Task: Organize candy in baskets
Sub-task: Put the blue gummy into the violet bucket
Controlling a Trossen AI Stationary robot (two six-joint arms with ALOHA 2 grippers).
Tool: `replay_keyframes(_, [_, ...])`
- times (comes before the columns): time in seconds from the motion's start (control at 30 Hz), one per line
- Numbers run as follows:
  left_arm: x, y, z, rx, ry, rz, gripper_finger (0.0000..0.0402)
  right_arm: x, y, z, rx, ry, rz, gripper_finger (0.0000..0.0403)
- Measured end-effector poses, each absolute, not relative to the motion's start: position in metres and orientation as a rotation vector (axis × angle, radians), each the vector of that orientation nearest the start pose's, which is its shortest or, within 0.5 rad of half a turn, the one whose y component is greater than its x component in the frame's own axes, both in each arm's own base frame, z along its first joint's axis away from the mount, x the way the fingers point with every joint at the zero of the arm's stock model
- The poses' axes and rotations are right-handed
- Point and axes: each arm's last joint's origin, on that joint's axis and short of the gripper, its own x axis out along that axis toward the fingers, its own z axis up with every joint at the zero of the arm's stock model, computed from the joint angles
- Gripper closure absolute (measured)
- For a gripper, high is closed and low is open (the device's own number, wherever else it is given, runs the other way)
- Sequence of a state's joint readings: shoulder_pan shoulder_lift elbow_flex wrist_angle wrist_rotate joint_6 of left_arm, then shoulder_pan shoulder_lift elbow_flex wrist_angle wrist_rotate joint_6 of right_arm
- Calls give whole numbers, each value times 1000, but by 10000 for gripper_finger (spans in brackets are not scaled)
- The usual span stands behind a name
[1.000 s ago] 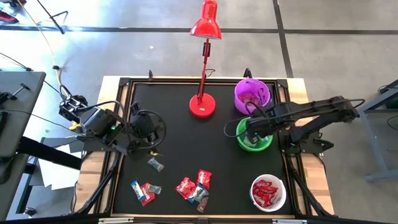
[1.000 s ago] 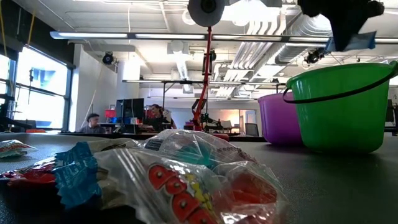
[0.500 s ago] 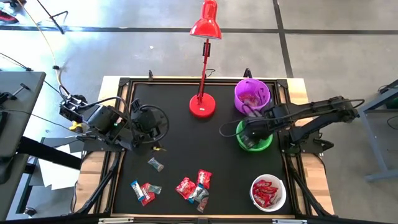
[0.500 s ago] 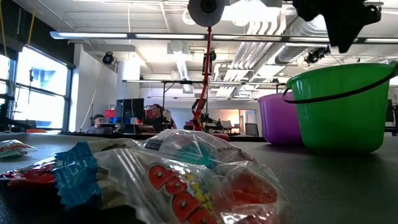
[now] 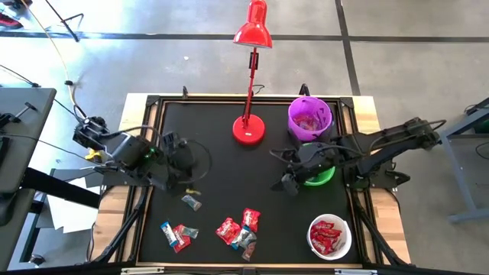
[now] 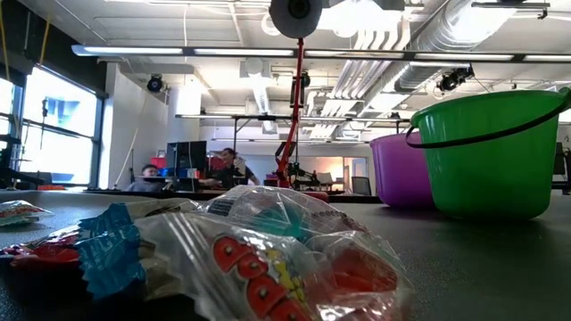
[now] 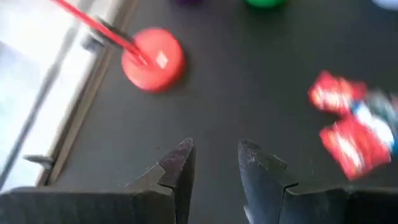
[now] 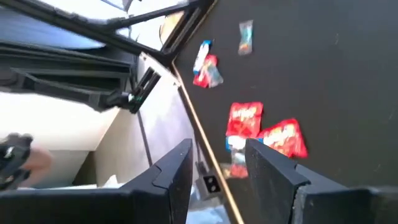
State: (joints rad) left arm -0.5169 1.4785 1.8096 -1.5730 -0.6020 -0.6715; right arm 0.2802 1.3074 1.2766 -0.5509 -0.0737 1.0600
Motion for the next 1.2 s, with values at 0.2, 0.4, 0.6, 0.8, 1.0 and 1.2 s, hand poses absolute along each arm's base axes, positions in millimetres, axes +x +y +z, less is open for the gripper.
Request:
replay_keyframes(0.2, [208, -118, 377, 140, 1170, 240, 293, 268, 95, 347, 988, 764, -51, 261])
replay_keyframes(0.4, [204, -135, 326, 223, 1326, 115, 293, 279, 113, 327, 1008, 853, -89, 261])
replay_keyframes(0.6, [203, -149, 283, 198, 1325, 75, 293, 287, 130, 306, 1029, 939, -139, 261])
replay_keyframes(0.8, [206, -157, 253, 145, 1262, 48, 293, 293, 141, 292, 1054, 985, -179, 261])
replay_keyframes(1.0, [201, -155, 225, 64, 1313, 50, 293, 295, 145, 286, 1077, 998, -199, 261])
replay_keyframes(1.2, [198, -156, 201, 69, 1326, -62, 293, 295, 145, 286, 1077, 996, -200, 261])
